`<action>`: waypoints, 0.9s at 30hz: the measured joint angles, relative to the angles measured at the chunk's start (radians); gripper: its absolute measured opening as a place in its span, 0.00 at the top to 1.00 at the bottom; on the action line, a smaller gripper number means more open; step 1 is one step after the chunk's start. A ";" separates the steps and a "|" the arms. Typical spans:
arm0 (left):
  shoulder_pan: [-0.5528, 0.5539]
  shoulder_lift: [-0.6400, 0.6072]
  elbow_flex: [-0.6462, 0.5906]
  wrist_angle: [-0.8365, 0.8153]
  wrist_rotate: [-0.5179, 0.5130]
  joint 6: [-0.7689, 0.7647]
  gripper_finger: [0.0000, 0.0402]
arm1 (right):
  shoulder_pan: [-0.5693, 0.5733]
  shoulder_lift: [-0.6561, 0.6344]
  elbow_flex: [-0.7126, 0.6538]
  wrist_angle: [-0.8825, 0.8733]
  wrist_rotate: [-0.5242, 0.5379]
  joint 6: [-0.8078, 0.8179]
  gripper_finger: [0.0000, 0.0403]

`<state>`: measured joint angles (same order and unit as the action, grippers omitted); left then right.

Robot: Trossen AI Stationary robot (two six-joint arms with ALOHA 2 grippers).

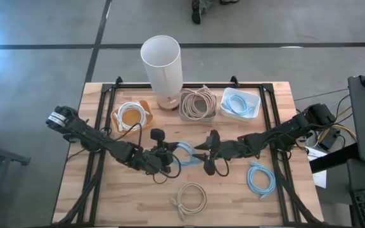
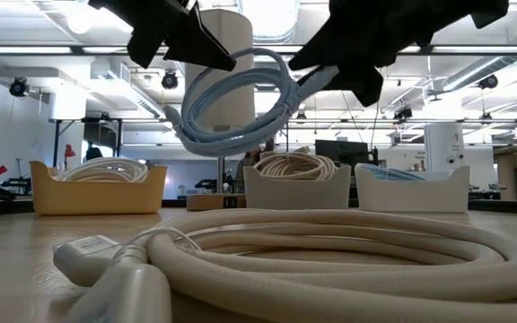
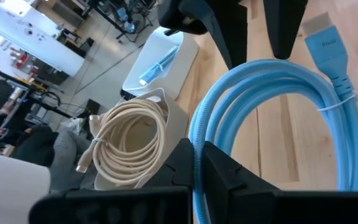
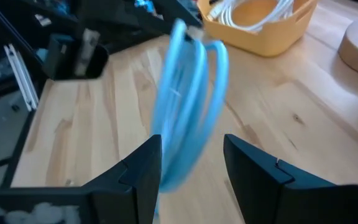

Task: Sort HDMI cables
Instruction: Put the left blue HDMI cable into the white bin

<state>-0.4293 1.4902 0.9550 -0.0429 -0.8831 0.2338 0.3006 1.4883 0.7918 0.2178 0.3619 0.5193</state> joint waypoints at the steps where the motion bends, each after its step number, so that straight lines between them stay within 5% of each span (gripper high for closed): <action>1: -0.005 0.000 0.000 0.000 -0.017 0.000 0.97 | 0.000 0.000 0.000 -0.009 0.000 0.000 0.58; 27: -0.004 -0.001 -0.008 0.078 0.003 0.060 0.97 | -0.046 0.002 0.000 0.075 -0.184 -0.122 0.58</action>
<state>-0.4335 1.4891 0.9474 0.0353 -0.8799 0.2935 0.2543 1.4899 0.7914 0.2925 0.1779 0.3968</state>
